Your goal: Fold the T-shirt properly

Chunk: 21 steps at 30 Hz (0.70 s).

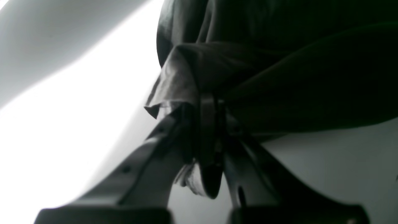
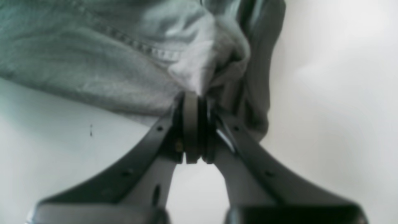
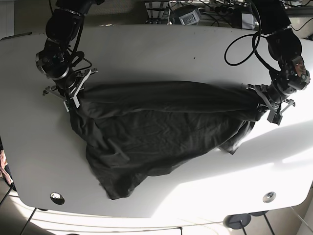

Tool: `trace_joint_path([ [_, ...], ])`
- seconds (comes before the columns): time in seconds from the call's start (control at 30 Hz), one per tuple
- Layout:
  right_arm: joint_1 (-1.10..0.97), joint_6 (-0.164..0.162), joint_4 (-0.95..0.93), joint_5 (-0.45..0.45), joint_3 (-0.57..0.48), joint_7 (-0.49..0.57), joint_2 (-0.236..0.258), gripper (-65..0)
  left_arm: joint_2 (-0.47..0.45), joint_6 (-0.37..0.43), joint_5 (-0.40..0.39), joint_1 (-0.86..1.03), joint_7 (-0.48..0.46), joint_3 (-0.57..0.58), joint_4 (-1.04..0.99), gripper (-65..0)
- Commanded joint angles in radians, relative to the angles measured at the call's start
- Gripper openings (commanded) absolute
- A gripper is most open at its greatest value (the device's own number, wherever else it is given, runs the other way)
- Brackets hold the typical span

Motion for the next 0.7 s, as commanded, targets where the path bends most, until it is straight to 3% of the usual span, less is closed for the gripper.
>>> trace_joint_path([
  [0.03, 0.057, -0.002, 0.022, 0.018, 0.0, 0.024, 0.011, -63.3, -0.002, 0.002, -0.017, -0.032, -0.026, -0.004, 0.03, -65.0],
  [0.27, 0.292, -0.002, -0.124, 0.01, -0.005, 0.019, 0.046, -63.3, 0.018, 0.009, -0.011, -0.29, -0.026, 0.039, -0.056, -65.0],
  [0.37, 0.395, -0.002, -0.201, 0.01, -0.022, 0.019, 0.082, -63.3, 0.017, 0.046, -0.011, -0.406, -0.026, 0.082, -0.148, -65.0],
  [0.7, 0.792, -0.002, -0.506, 0.009, -0.118, 0.029, 0.178, -63.3, 0.014, 0.049, -0.01, -0.798, -0.056, 0.177, -0.447, -65.0],
])
